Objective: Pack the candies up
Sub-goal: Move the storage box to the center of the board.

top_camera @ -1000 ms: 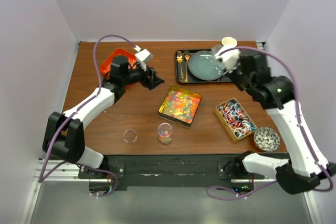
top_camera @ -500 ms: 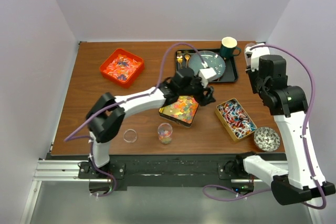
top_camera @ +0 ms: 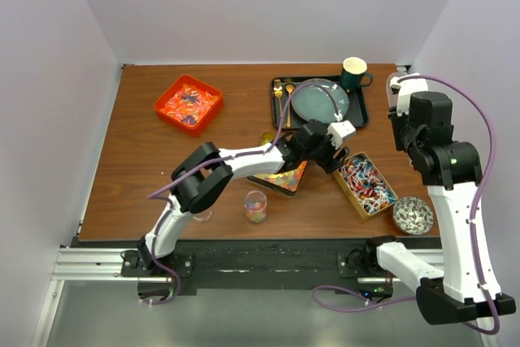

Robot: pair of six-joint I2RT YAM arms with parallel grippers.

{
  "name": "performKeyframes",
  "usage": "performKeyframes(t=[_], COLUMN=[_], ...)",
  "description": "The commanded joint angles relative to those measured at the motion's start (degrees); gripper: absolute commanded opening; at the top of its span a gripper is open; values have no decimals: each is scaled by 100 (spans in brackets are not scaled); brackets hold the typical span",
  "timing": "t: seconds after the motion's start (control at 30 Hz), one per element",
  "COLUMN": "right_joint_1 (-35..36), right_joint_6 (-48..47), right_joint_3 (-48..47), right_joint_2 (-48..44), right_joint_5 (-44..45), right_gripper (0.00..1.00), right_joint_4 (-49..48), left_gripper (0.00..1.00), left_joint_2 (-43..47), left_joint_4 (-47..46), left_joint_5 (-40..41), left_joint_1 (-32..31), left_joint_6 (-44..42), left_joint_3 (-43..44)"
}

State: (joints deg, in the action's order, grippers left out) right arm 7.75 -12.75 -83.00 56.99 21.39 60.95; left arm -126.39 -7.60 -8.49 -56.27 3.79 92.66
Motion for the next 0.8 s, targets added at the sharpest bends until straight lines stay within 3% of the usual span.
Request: performKeyframes(t=[0.0,0.2,0.37,0.6,0.77], right_joint_1=[-80,-151,-151,-168,-168], right_joint_6=[168,168,177,229,273], right_joint_3=[38,82,205,311,285], right_joint_2=[-22,-65,-92,5,137], right_joint_5=[-170,-249,-337,-521,-653], right_gripper=[0,0,0,0,0], right_joint_4=[-30,31,-30,-171,-250], left_gripper=[71,53,37,0,0], left_joint_2=[-342,-597,-457,139,518], left_joint_4=[-163,-67,82,153,232], left_joint_5=[277,638,665,603,699], left_joint_1=[-103,-112,-24,212,397], left_joint_6=[-151,7,279,631,798], left_joint_3=[533,753,455,-396,-881])
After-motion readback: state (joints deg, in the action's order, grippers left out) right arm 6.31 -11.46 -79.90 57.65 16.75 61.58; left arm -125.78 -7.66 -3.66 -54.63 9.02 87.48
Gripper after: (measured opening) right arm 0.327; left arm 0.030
